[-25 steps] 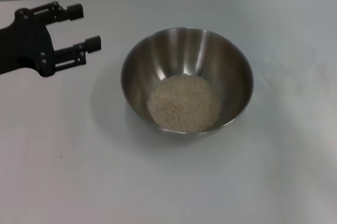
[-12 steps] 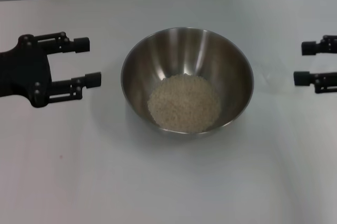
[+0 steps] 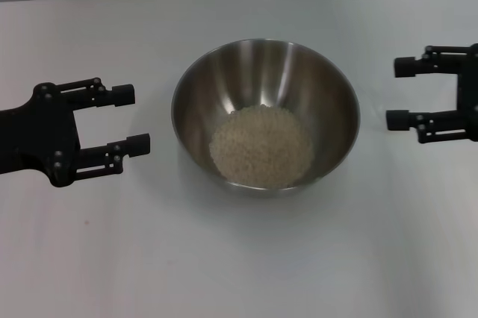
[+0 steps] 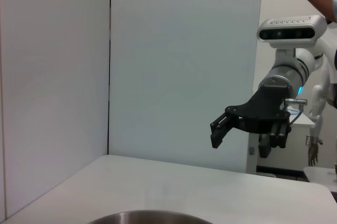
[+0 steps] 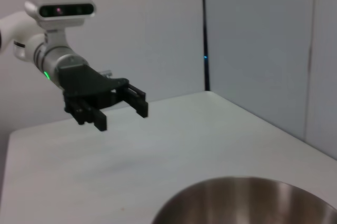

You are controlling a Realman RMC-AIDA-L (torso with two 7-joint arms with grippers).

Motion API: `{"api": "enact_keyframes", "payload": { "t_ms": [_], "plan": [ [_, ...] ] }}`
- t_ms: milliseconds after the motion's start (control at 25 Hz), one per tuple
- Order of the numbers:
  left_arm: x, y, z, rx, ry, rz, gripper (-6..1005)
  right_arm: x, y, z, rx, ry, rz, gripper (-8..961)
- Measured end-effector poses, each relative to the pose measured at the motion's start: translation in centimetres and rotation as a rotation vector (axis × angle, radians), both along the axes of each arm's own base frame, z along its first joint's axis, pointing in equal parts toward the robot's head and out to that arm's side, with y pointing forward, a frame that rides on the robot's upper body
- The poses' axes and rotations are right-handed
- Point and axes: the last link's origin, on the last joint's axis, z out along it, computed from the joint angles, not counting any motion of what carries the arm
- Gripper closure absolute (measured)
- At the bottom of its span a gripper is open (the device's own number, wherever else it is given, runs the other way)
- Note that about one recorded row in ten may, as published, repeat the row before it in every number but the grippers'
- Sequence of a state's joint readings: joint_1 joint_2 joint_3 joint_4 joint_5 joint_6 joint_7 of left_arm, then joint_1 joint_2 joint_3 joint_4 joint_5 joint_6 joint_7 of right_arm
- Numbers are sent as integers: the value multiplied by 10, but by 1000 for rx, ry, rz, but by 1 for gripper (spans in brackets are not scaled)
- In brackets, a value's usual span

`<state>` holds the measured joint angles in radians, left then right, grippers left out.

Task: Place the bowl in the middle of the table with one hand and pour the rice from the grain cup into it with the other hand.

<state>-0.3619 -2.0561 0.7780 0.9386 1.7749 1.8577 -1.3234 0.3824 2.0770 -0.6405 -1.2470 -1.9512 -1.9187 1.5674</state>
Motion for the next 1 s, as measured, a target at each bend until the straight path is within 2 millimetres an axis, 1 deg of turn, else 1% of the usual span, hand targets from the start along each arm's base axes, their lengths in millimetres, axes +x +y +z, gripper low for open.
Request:
{"api": "enact_keyframes", "payload": {
  "t_ms": [120,440,640,1000],
  "plan": [
    [-1,-1,-1,-1,-6,5,304,-10,8,-9,-38,21,28,163],
    [0,0,-2,-4,-4,9,304,-22,13,-20,-78,-29,77,163],
    [0,0,-2,-8,-5,11,304,-25,13,-24,-100,-45,93,163],
    [0,-1,-2,-10,-2,6,304,-28,13,-25,-106,-54,108,163]
  ]
}}
